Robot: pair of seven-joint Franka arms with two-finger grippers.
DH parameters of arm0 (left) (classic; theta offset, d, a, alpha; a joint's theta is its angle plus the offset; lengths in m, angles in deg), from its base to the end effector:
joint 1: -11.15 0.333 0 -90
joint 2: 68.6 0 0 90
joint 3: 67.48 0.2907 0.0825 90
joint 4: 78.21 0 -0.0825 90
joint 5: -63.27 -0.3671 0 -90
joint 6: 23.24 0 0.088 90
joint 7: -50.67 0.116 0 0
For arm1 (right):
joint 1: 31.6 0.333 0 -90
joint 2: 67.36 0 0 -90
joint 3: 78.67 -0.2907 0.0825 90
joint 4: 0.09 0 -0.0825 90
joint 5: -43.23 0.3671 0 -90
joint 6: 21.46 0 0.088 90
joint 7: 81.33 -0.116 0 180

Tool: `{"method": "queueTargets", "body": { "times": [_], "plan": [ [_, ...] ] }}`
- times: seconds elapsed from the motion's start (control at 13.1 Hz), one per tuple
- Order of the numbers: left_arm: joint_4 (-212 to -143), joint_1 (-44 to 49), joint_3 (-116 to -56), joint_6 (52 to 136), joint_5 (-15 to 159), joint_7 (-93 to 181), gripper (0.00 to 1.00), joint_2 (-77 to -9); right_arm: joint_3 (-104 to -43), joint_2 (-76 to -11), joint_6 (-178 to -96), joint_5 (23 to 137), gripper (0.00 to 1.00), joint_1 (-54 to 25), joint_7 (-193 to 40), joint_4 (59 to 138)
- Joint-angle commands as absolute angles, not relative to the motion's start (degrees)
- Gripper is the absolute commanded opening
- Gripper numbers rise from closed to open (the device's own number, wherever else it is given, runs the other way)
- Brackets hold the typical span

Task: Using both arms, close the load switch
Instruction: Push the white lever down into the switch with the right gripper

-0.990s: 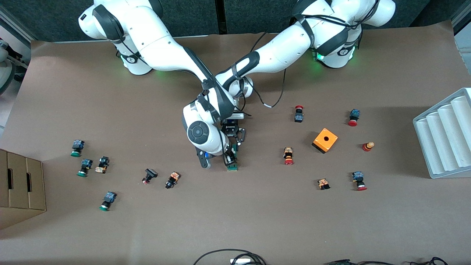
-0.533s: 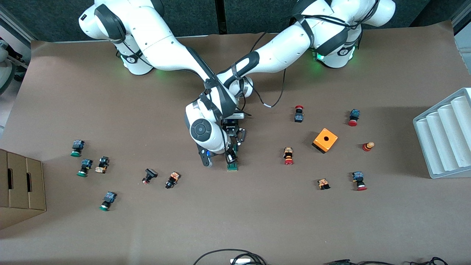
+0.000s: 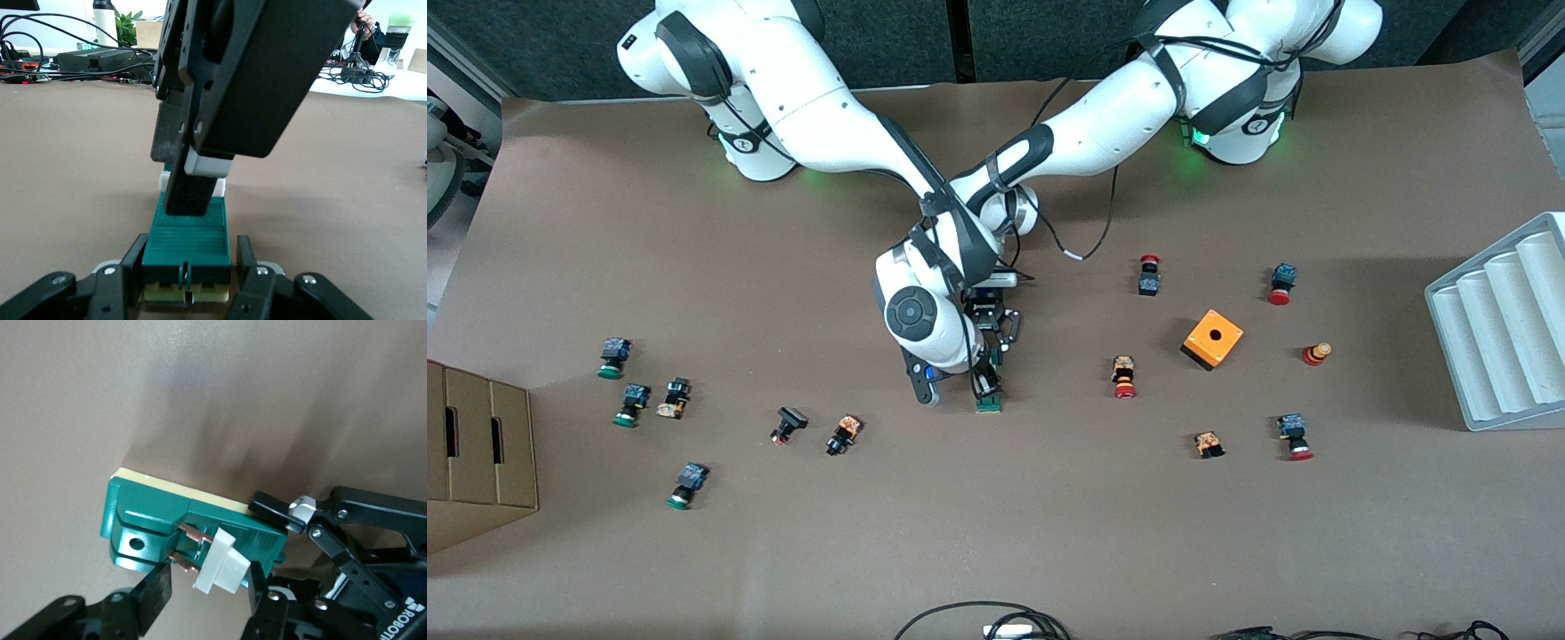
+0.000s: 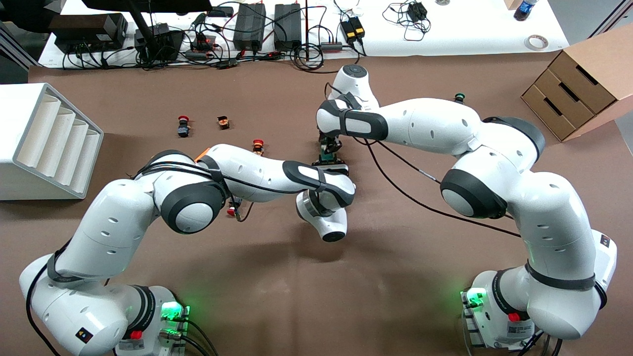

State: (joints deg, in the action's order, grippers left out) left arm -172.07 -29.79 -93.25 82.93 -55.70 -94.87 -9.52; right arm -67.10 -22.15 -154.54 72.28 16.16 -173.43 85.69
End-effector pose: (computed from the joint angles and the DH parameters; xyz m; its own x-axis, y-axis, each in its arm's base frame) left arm 0.3426 -0.5368 0.0579 0.3225 0.0642 0.9444 0.0236 -0.9979 0.0598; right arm 0.5377 0.4344 0.1971 0.3073 -0.9202 -0.2425 -0.9499 -0.3119 -0.0198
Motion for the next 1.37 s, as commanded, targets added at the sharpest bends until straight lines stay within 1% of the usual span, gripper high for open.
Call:
{"method": "queueTargets", "body": {
  "times": [0.0,0.3,0.53,0.91,0.99,1.14,1.3],
  "plan": [
    [-170.15,-30.68,-92.71,83.29,-55.47,-95.94,0.58,-7.78,-66.54,-21.91,-155.5,71.18,0.52,15.77,-173.26,85.43],
    [-170.15,-30.68,-92.71,83.29,-55.47,-95.94,0.58,-7.78,-66.37,-22.44,-153.65,71.18,0.5,15.07,-173.35,84.91],
    [-170.23,-30.68,-92.71,83.29,-55.47,-95.94,0.58,-7.78,-65.49,-22.62,-150.75,71.36,0.5,14.63,-173.35,82.98],
    [-170.23,-30.68,-92.71,83.29,-55.47,-95.94,0.58,-7.78,-65.49,-22.79,-150.31,71.36,0.49,13.92,-173.35,82.53],
    [-170.23,-30.68,-92.71,83.29,-55.47,-95.94,0.58,-7.78,-65.49,-22.79,-150.31,71.36,0.48,14.01,-173.35,82.53],
    [-170.23,-30.68,-92.71,83.2,-55.47,-95.94,0.58,-7.78,-65.49,-22.79,-150.39,71.36,0.42,14.01,-173.35,82.53],
    [-170.23,-30.68,-92.71,83.29,-55.47,-95.94,0.58,-7.78,-65.57,-22.79,-150.31,71.45,0.4,14.01,-173.61,82.18]
  ]
}}
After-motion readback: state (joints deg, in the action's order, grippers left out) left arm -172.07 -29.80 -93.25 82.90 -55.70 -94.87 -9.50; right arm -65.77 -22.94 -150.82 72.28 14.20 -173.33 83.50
